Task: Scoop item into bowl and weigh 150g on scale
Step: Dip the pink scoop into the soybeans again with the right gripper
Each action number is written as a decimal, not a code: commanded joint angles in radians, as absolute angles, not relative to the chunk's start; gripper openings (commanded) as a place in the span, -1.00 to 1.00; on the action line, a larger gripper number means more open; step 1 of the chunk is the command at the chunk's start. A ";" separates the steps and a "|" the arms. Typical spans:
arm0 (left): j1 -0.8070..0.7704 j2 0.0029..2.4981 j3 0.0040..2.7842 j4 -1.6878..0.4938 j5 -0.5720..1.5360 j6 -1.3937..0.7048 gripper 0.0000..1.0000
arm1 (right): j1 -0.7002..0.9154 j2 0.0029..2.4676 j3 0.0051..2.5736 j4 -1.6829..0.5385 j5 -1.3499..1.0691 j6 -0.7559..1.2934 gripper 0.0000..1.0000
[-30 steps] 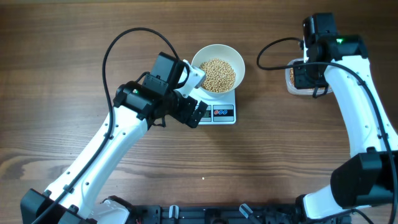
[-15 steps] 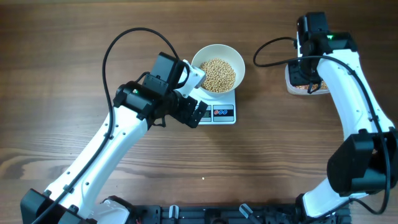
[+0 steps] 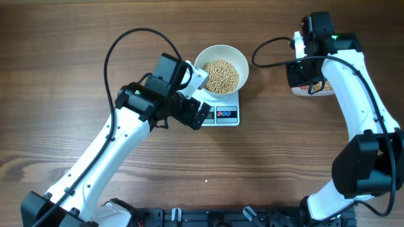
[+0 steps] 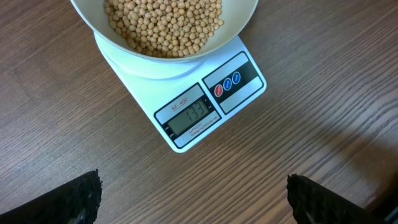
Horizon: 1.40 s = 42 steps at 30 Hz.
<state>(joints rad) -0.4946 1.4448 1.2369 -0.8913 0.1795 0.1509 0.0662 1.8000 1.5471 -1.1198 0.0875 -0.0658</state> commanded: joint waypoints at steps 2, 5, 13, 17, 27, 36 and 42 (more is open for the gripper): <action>-0.489 1.423 1.251 -0.892 0.173 0.142 1.00 | 0.052 1.816 1.542 -1.131 -0.002 -0.058 -0.92; -0.489 1.423 1.251 -0.892 0.174 0.141 1.00 | 0.025 1.816 1.542 -1.142 -0.022 -0.042 -0.91; -0.489 1.423 1.251 -0.892 0.174 0.141 1.00 | -0.082 1.816 1.542 -1.145 -0.205 -0.053 -0.91; -0.489 1.423 1.251 -0.892 0.174 0.141 1.00 | -0.120 1.816 1.542 -1.145 -0.270 -0.080 -0.91; -0.489 1.423 1.251 -0.892 0.174 0.141 1.00 | -0.215 1.816 1.542 -1.149 -0.384 -0.132 -0.91; -0.489 1.423 1.251 -0.892 0.174 0.142 1.00 | -0.292 1.816 1.542 -1.165 -0.429 -0.184 -0.92; -0.489 1.423 1.251 -0.892 0.174 0.142 1.00 | -0.339 1.816 1.542 -1.172 -0.461 -0.211 -0.91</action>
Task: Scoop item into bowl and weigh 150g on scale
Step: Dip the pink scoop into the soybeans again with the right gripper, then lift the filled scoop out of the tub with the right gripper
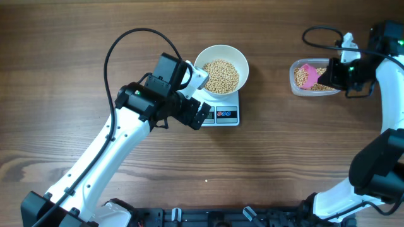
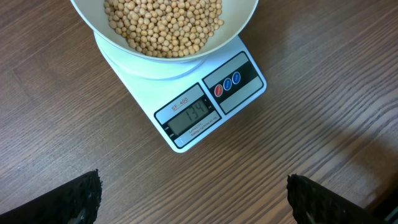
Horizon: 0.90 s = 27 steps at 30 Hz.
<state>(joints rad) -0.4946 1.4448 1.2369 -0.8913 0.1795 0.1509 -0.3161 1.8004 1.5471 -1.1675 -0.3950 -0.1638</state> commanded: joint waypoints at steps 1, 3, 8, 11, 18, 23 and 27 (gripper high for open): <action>-0.489 1.423 1.251 -0.892 0.174 0.141 1.00 | -0.345 1.816 1.542 -1.172 -0.464 -0.211 -0.91; -0.489 1.423 1.251 -0.892 0.174 0.141 1.00 | -0.360 1.816 1.542 -1.173 -0.474 -0.219 -0.91; -0.489 1.423 1.251 -0.892 0.174 0.141 1.00 | -0.403 1.816 1.542 -1.192 -0.542 -0.265 -0.92; -0.489 1.423 1.251 -0.892 0.174 0.142 1.00 | -0.438 1.816 1.542 -1.208 -0.597 -0.301 -0.91; -0.489 1.423 1.251 -0.892 0.174 0.141 1.00 | -0.511 1.816 1.478 -1.218 -0.709 -0.346 -0.91; -0.489 1.423 1.251 -0.892 0.174 0.142 1.00 | -0.554 1.816 1.451 -1.208 -0.846 -0.384 -0.91; -0.489 1.423 1.251 -0.892 0.174 0.141 1.00 | -0.555 1.816 1.451 -1.194 -0.893 -0.391 -0.91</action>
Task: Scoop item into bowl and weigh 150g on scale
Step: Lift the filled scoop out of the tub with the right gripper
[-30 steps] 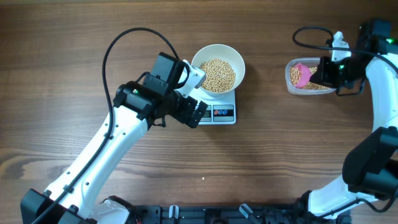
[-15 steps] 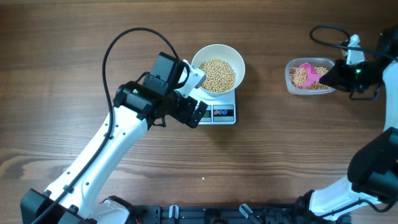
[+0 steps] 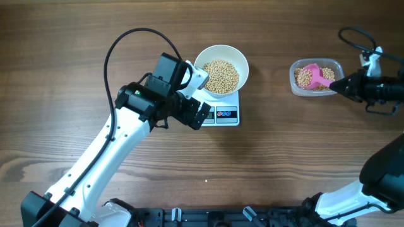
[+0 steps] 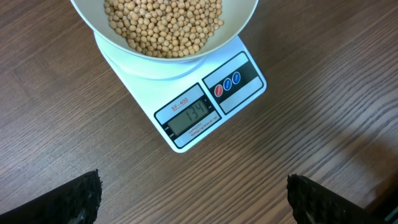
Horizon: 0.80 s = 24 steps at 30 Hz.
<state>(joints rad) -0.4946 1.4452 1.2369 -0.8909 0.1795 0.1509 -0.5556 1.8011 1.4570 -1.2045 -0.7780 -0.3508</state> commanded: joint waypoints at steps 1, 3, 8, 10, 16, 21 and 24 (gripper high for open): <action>-0.489 1.423 1.251 -0.892 0.174 0.141 1.00 | -0.555 1.816 1.451 -1.189 -0.907 -0.390 -0.91; -0.489 1.423 1.251 -0.892 0.174 0.142 1.00 | -0.555 1.816 1.452 -1.179 -0.935 -0.390 -0.92; -0.489 1.423 1.251 -0.892 0.174 0.141 1.00 | -0.552 1.808 1.453 -1.158 -1.056 -0.390 -0.92; -0.489 1.423 1.251 -0.892 0.174 0.141 1.00 | -0.537 1.802 1.453 -1.145 -1.118 -0.389 -0.91; -0.489 1.423 1.251 -0.892 0.174 0.142 1.00 | -0.404 1.777 1.459 -1.023 -1.127 -0.262 -0.91; -0.489 1.423 1.251 -0.892 0.174 0.141 1.00 | -0.254 1.761 1.490 -0.861 -1.115 -0.138 -0.91; -0.489 1.423 1.251 -0.892 0.173 0.141 1.00 | -0.173 1.744 1.500 -0.764 -1.064 -0.056 -0.91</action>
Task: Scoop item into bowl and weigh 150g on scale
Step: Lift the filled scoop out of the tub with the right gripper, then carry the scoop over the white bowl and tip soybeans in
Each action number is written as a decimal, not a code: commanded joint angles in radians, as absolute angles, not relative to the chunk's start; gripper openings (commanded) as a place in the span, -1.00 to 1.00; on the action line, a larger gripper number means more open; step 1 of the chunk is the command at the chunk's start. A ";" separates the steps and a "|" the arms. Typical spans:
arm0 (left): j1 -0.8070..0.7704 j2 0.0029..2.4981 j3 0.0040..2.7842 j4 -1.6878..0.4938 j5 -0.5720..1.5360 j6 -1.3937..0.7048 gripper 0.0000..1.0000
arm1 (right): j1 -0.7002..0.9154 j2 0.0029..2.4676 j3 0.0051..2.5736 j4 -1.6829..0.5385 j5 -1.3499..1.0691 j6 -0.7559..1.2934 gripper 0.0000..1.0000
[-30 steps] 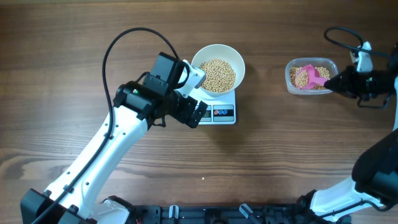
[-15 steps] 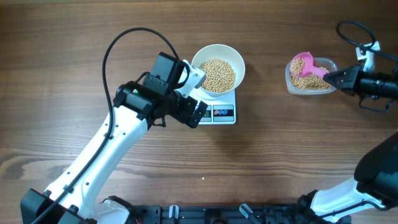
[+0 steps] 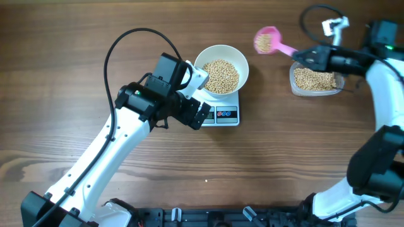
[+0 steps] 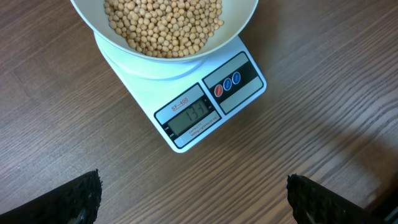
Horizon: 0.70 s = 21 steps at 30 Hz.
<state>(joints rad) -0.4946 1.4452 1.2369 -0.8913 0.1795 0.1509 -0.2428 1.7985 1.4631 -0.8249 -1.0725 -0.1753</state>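
Note:
A white bowl (image 3: 221, 68) of soybeans (image 4: 163, 23) sits on the white scale (image 3: 226, 115). The scale's display (image 4: 189, 117) reads 134. My left gripper (image 4: 196, 202) hovers open over bare wood in front of the scale, with nothing between its fingers (image 4: 81, 198). My right gripper (image 3: 310, 57) is shut on the handle of a pink scoop (image 3: 265, 40). The scoop head holds some beans and hangs between the bowl and the clear container (image 3: 315, 79) of soybeans, toward the far side of the table.
The left arm (image 3: 113, 145) stretches from the near left edge up to the scale. A black cable (image 3: 120, 47) loops above it. The right arm (image 3: 385, 113) runs along the right edge.
The pink scoop lay in the container with my right gripper to its right. Now the gripper holds the loaded scoop left of the container, near the bowl. The left arm and the 134 reading are unchanged.
My right arm was over the container and the scale read 133. Then the scoop lay in the container's beans, the gripper at its right, and the reading was 134. It still sat in the beans later. Now it hangs loaded beside the bowl.

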 commanded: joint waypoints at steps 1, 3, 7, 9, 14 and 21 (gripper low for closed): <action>-0.489 1.423 1.251 -0.892 0.174 0.141 1.00 | -0.155 1.739 1.500 -0.748 -1.053 -0.045 -0.91; -0.489 1.423 1.251 -0.892 0.174 0.142 1.00 | -0.126 1.731 1.500 -0.733 -1.046 -0.042 -0.91; -0.489 1.423 1.251 -0.892 0.174 0.141 1.00 | -0.070 1.726 1.500 -0.728 -1.005 -0.023 -0.91; -0.489 1.423 1.251 -0.892 0.173 0.141 1.00 | -0.030 1.724 1.500 -0.725 -0.962 -0.024 -0.92; -0.489 1.423 1.251 -0.892 0.174 0.142 1.00 | 0.049 1.709 1.500 -0.728 -0.781 -0.023 -0.91; -0.489 1.423 1.251 -0.892 0.174 0.141 1.00 | 0.098 1.646 1.500 -0.739 -0.608 -0.025 -0.91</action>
